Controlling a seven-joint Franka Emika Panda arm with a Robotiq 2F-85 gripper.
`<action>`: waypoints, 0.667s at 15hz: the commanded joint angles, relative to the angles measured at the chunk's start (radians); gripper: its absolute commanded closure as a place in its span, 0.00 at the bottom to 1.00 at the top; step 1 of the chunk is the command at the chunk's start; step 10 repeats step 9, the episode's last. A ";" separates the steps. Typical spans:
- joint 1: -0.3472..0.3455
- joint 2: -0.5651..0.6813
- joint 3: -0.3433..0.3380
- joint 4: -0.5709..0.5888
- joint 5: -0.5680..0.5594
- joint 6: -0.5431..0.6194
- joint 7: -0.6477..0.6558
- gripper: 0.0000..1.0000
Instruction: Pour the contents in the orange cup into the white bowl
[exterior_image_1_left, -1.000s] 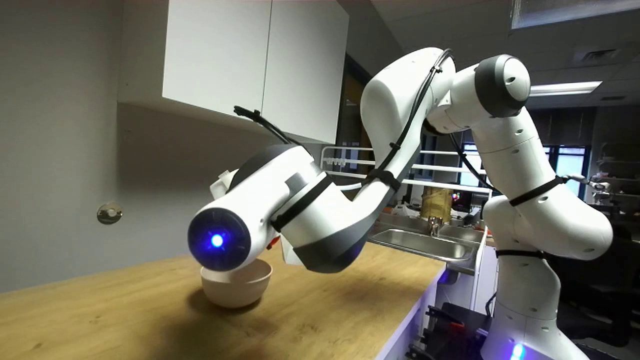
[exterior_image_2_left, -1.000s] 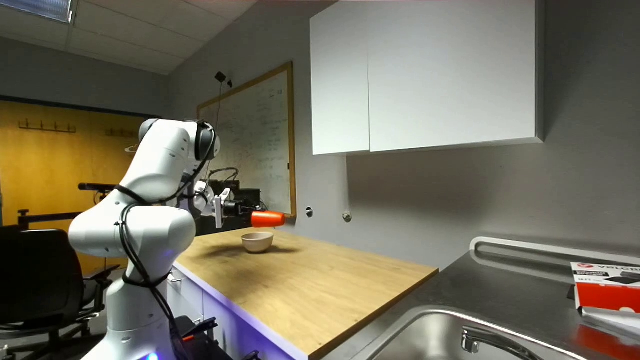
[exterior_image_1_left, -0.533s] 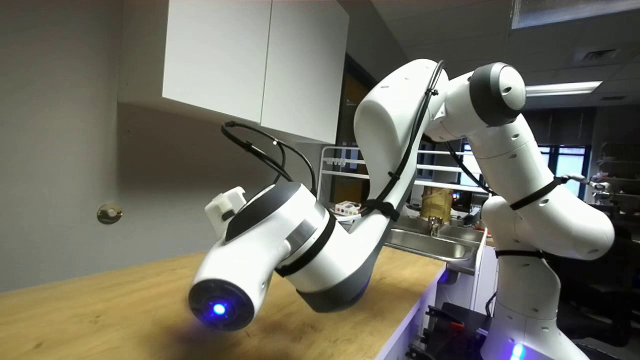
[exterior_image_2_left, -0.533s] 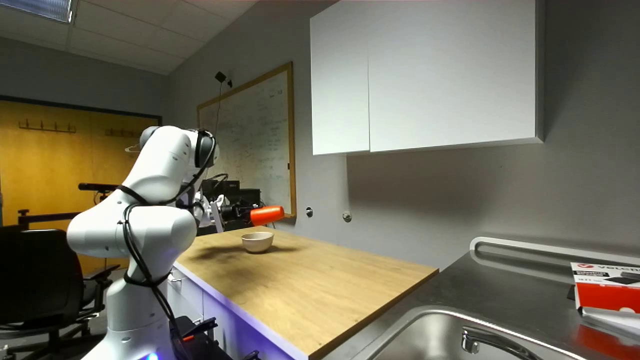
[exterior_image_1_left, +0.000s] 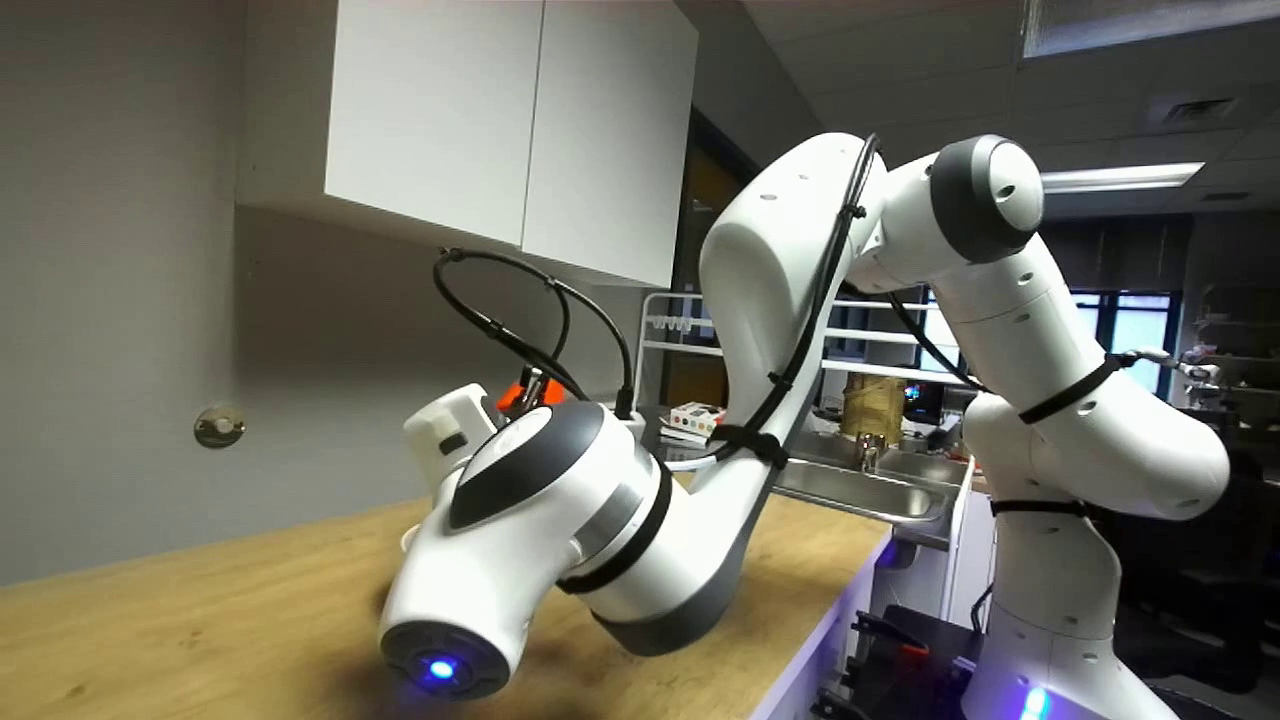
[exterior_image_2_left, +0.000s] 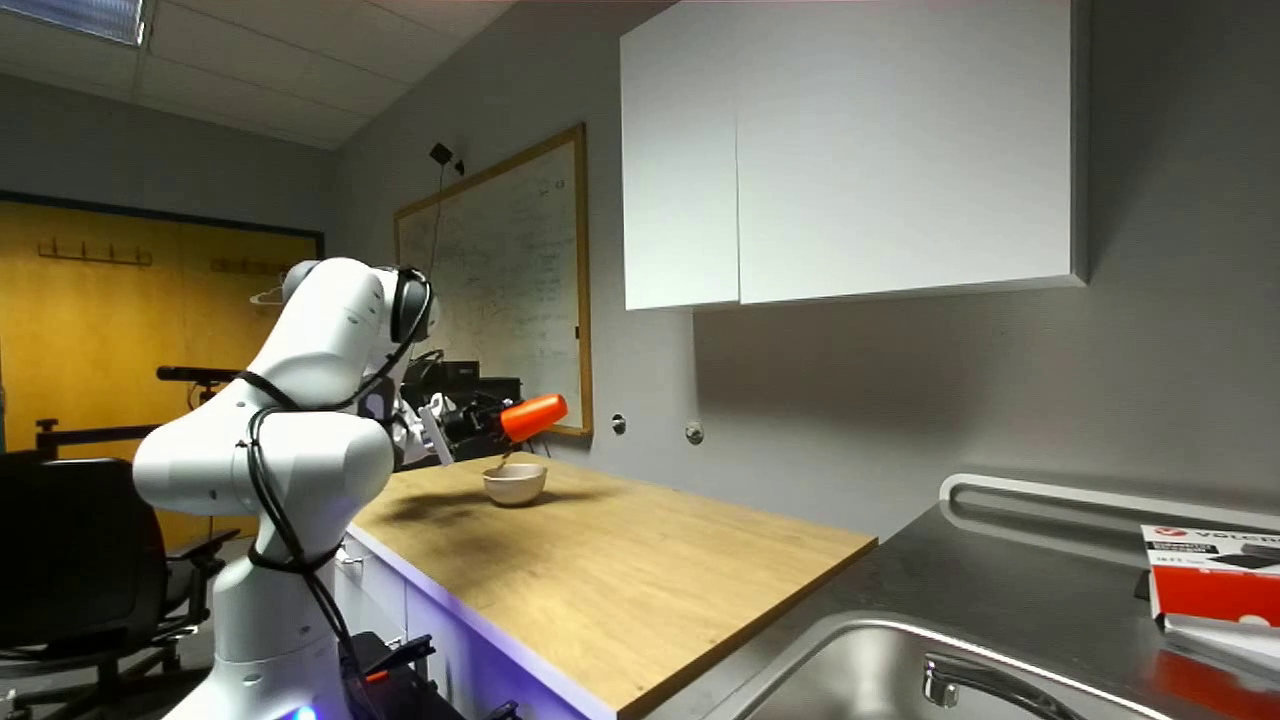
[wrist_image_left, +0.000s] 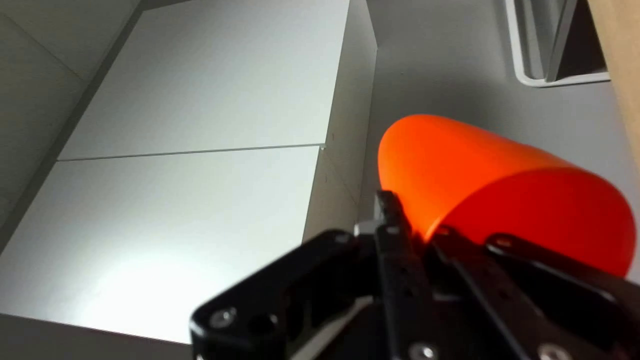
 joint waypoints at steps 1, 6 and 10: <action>0.013 0.015 -0.011 0.016 -0.057 -0.041 -0.026 0.99; 0.006 0.026 -0.004 0.019 -0.086 -0.065 -0.034 0.99; -0.019 0.032 0.032 0.047 0.004 -0.050 -0.040 0.99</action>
